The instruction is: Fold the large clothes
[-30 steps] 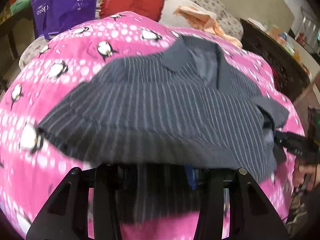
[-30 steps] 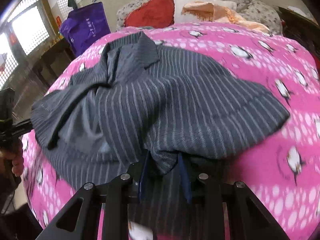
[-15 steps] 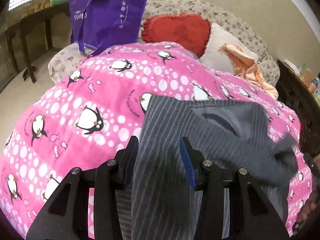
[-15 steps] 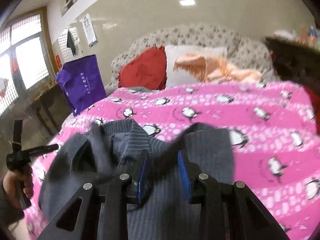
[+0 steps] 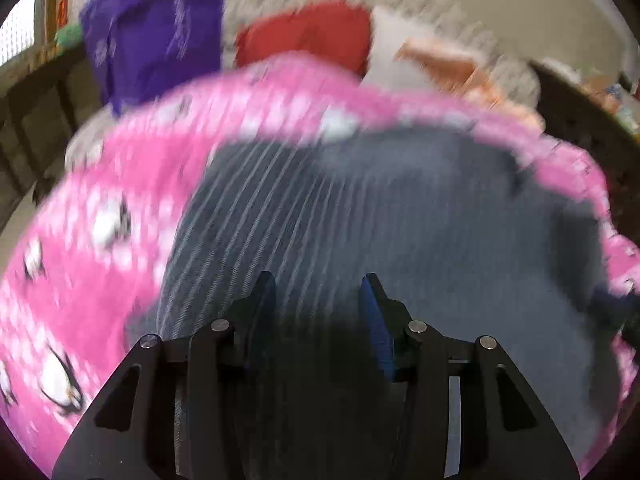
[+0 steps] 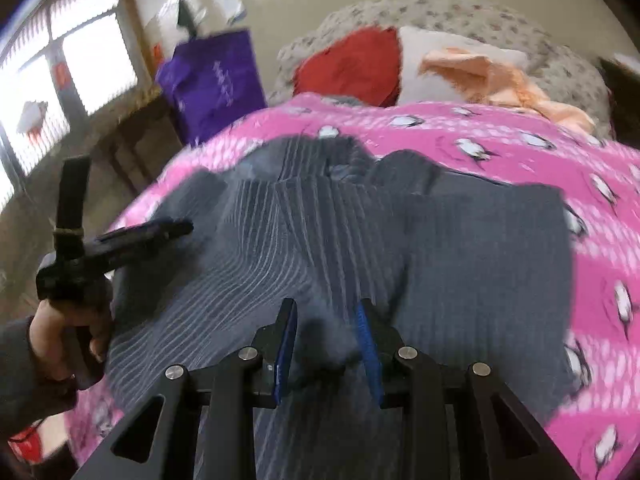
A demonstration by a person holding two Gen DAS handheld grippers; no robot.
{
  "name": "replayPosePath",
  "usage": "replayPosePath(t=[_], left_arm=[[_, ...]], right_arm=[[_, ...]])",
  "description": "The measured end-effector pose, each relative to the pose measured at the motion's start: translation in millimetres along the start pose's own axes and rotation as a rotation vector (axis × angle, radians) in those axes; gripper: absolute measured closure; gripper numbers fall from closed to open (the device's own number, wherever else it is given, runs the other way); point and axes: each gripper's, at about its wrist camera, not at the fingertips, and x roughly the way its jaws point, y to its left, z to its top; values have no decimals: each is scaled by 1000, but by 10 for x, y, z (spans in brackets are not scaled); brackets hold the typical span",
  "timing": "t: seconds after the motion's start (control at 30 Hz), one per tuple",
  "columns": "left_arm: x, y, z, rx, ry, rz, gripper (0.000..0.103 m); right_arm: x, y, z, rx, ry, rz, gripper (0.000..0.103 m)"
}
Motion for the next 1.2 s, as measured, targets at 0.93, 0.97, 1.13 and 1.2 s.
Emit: replayPosePath(t=[0.93, 0.97, 1.13, 1.2], left_arm=[[-31, 251, -155, -172, -115, -132, 59], [-32, 250, -158, -172, -116, -131, 59], [-25, 242, -159, -165, -113, -118, 59], [-23, 229, -159, -161, -111, -110, 59]], right_arm=[[688, -670, 182, 218, -65, 45, 74], [689, -667, 183, 218, -65, 44, 74], [687, -674, 181, 217, -65, 43, 74], [682, -676, 176, 218, -65, 45, 74]])
